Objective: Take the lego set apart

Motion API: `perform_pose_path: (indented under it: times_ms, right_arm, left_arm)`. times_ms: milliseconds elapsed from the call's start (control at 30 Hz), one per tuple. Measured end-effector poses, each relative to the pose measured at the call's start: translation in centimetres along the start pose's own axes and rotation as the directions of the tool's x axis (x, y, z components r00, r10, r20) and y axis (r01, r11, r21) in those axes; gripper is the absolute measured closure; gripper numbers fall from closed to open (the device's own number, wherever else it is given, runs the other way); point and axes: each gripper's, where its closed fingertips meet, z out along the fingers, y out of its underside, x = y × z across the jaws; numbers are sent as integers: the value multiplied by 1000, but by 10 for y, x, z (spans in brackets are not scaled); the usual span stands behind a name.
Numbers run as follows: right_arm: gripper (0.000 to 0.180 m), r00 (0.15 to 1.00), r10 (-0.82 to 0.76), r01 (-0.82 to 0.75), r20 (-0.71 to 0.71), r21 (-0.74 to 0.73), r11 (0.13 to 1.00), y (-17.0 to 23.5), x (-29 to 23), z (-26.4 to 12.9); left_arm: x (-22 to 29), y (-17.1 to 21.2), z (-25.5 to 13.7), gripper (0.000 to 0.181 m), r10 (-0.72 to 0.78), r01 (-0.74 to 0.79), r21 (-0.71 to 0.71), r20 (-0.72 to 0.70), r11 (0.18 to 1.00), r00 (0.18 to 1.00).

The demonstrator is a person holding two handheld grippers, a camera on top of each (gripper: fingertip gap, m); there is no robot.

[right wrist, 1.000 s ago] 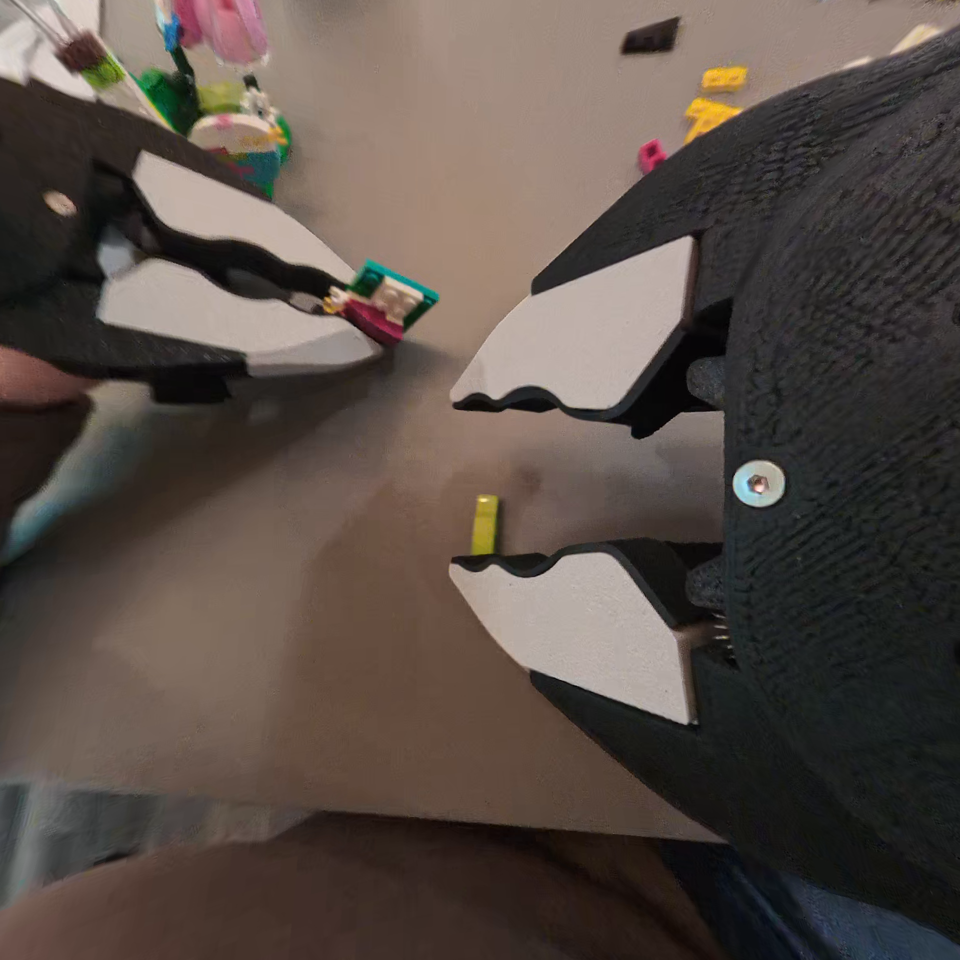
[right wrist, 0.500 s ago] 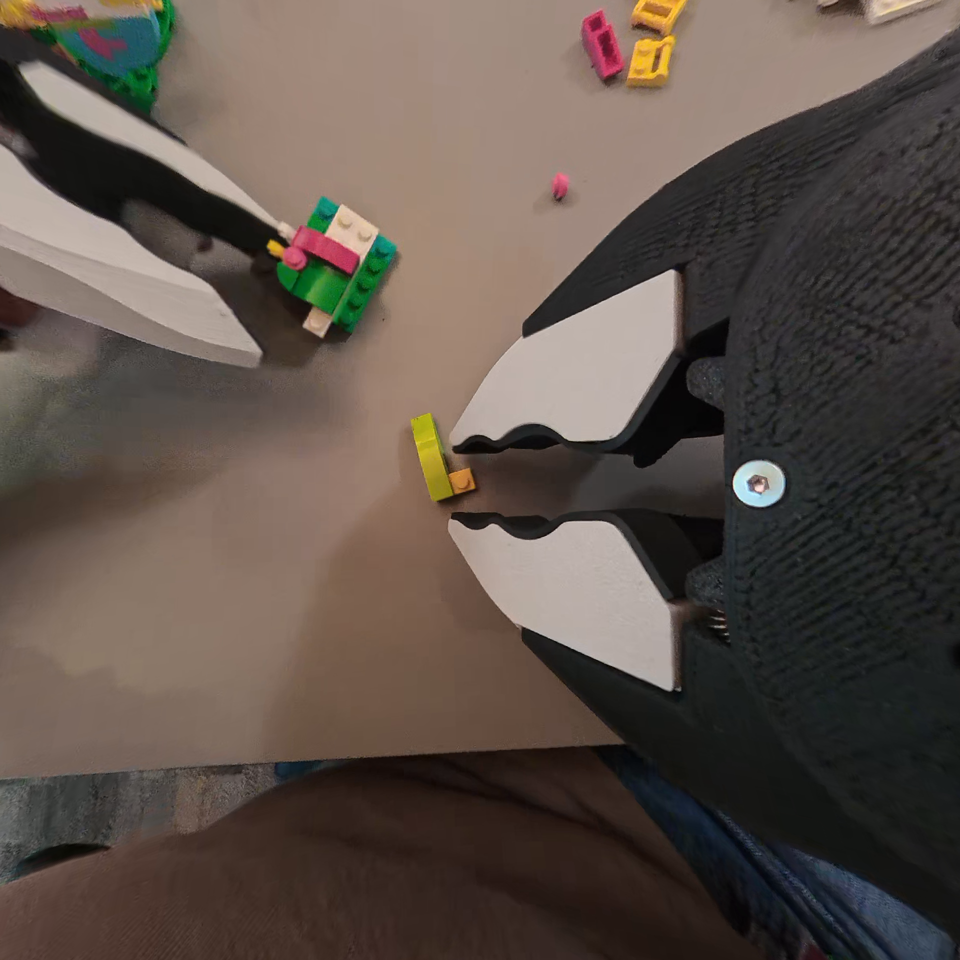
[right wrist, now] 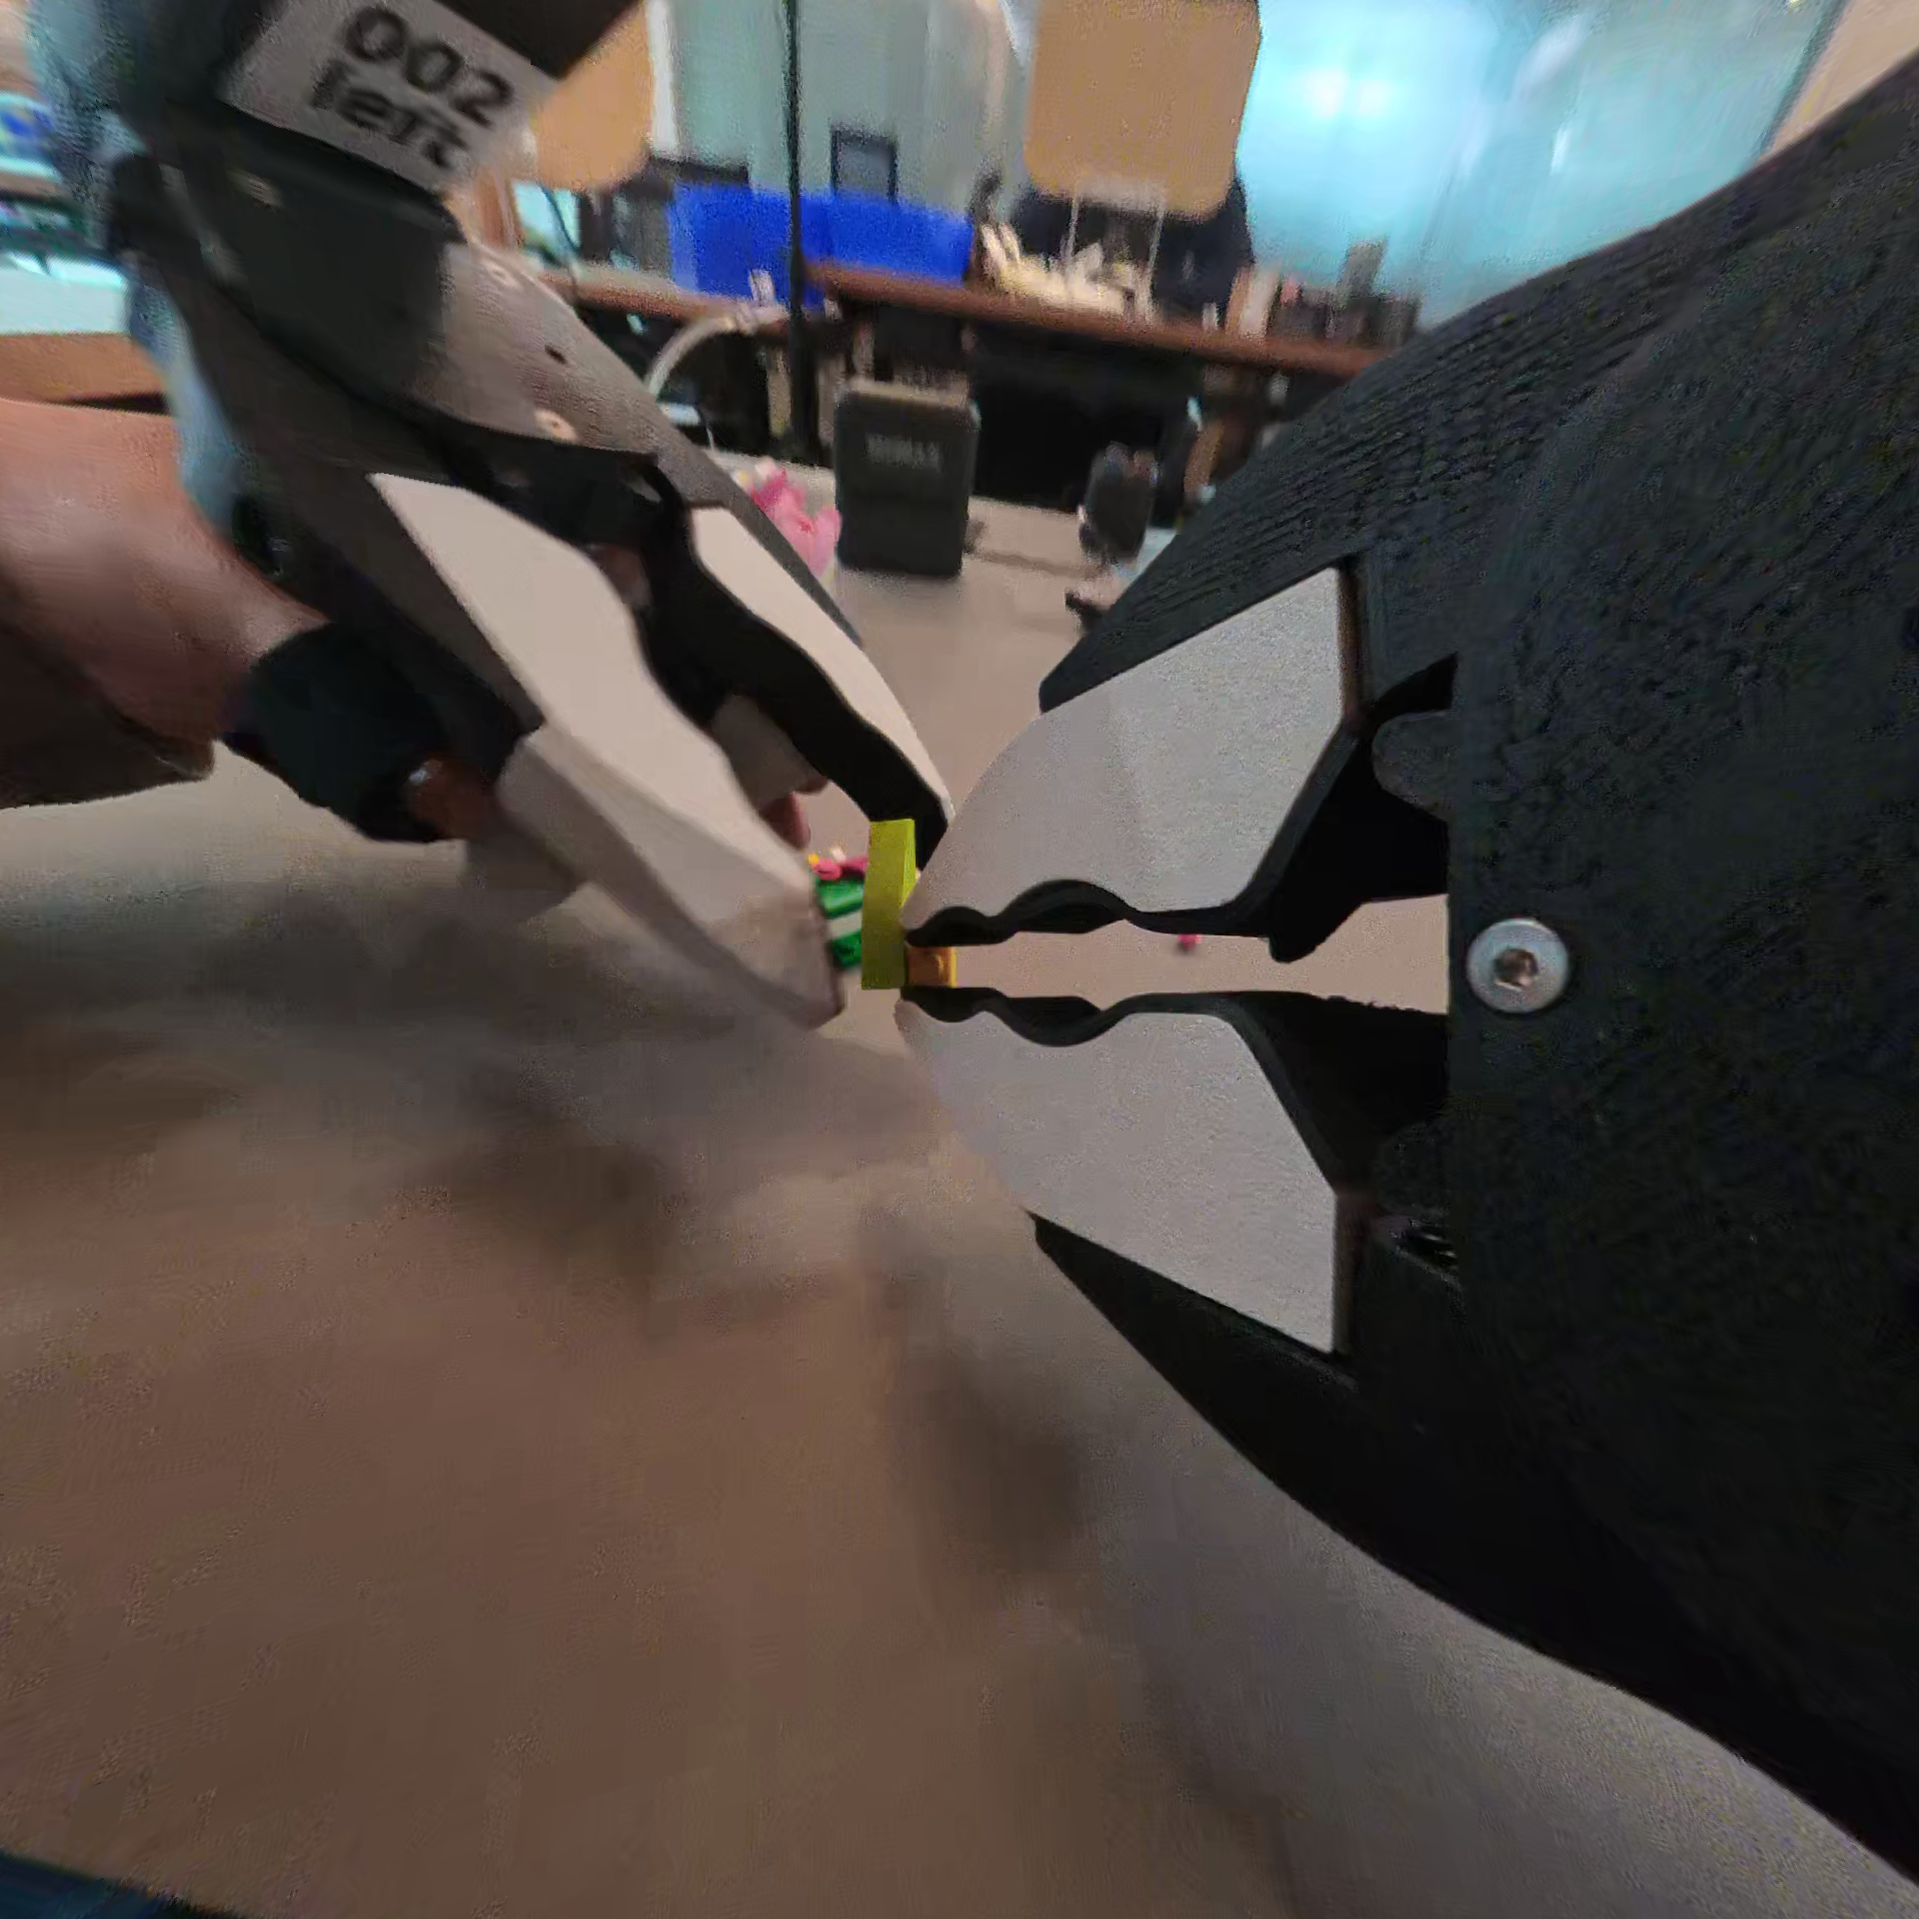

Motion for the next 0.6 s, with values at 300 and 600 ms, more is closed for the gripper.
perform_pose_path:
  times_ms: [300, 600]
  right_arm:
    - [175, 995, -36, 30, -93, -61, 998, 6, 17, 3]
    - [180, 923, 376, -373, -78, 48, 927, 21, 23, 7]
  left_arm:
    - [-10, -13, -13, 173, 65, -72, 95, 69, 993, 995]
    - [-18, -16, -20, 174, 402, -434, 76, 260, 898, 878]
